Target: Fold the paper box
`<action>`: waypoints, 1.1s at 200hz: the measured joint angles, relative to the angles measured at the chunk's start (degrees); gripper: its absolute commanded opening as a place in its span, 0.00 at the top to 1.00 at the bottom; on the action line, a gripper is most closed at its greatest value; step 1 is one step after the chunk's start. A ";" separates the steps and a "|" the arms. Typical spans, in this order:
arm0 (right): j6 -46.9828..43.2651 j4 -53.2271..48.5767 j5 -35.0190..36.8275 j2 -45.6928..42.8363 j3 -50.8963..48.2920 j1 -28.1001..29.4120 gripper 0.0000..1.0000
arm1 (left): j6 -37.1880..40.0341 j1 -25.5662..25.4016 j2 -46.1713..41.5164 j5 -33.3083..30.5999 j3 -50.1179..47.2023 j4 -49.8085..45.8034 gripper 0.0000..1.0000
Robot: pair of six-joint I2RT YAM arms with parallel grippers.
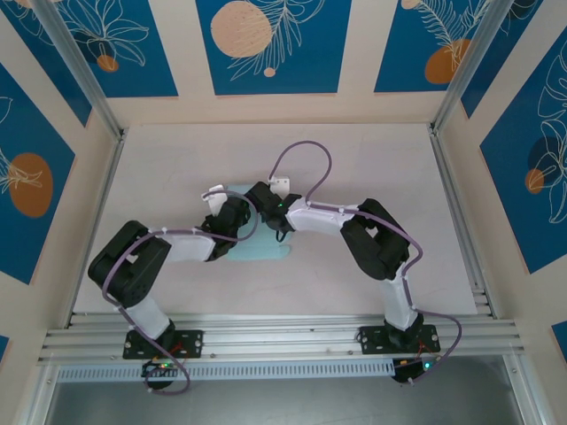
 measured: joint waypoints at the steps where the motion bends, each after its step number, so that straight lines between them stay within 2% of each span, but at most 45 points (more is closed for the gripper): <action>1: 0.04 0.00 -0.04 0.00 0.00 0.02 1.00 | -0.17 0.00 -0.07 0.00 0.00 -0.17 1.00; 32: 1.73 -0.33 -2.23 -0.04 0.00 0.15 1.00 | -6.60 -0.22 -1.99 -1.57 1.25 -7.89 1.00; 47: 3.93 -3.78 0.87 -0.20 -0.79 0.13 1.00 | -9.01 0.61 -3.26 -6.67 1.55 -13.57 1.00; 63: 5.07 -5.79 2.45 -0.72 -1.60 0.48 1.00 | -9.33 1.51 -6.38 -8.44 -0.24 -15.41 1.00; 91: 5.57 -9.60 1.95 -3.04 -2.19 1.95 1.00 | -9.03 0.66 -13.99 -7.65 -4.24 -16.74 1.00; 123: 4.55 -12.02 0.22 -4.26 -2.45 4.02 1.00 | -5.73 -0.55 -20.24 -0.20 -8.02 -13.27 0.85; 149: 3.21 -12.15 -1.57 -4.28 -2.45 4.50 1.00 | 1.77 -0.46 -25.03 5.92 -8.33 -13.62 0.73; 167: 2.34 -12.11 -2.40 -4.39 -2.45 4.48 1.00 | 6.80 0.96 -32.65 9.14 -8.94 -16.24 0.66; 196: 0.74 -11.85 -4.11 -5.55 -3.08 4.13 1.00 | 10.34 9.09 -48.85 15.58 -12.13 -19.63 0.59; 220: -0.52 -11.39 -5.84 -5.84 -3.74 3.89 1.00 | 12.13 15.13 -51.25 19.69 -12.35 -22.88 0.56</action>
